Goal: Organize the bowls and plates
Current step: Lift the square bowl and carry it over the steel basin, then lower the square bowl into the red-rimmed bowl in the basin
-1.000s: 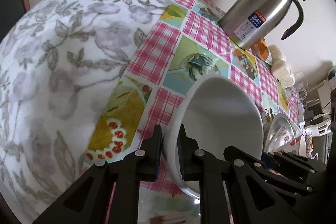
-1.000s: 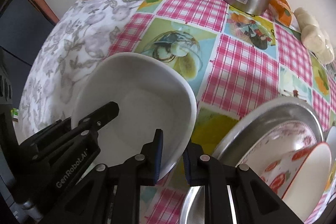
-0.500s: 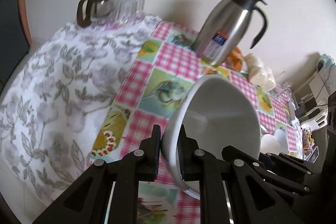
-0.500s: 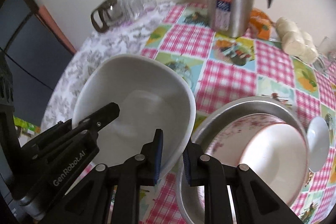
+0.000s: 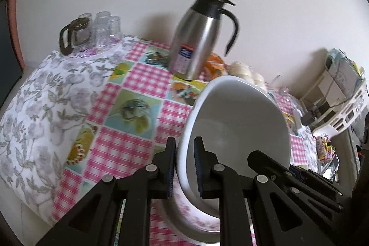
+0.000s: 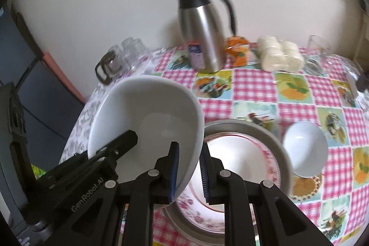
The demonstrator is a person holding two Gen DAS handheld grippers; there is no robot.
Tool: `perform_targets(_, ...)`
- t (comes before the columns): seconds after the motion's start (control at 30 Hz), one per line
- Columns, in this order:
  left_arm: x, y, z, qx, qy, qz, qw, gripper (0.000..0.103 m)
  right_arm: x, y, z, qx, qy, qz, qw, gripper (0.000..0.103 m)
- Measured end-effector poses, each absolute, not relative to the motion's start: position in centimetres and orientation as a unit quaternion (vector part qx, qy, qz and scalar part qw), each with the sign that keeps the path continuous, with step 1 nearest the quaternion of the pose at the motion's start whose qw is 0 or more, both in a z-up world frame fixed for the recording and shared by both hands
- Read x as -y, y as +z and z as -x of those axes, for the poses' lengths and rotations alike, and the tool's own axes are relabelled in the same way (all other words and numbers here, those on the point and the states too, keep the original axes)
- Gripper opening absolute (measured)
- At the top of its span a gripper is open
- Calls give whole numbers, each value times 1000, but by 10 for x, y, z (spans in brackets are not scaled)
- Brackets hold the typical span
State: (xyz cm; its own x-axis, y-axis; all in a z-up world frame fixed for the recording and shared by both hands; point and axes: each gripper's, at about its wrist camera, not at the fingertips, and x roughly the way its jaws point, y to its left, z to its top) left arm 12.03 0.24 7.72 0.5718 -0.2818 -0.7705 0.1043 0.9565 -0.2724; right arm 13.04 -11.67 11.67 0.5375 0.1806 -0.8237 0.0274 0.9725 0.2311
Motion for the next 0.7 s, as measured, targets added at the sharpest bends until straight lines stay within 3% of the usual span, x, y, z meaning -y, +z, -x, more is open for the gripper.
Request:
perform_targets(0.27,42,77,-106,-439,-139,77,884,15,162,121,-100,-444,12,-134,886,19)
perform_targets(0.7,67,62,-105,-447,-144,46,882,15,196,84,-81,-428,-4,-204,880,20)
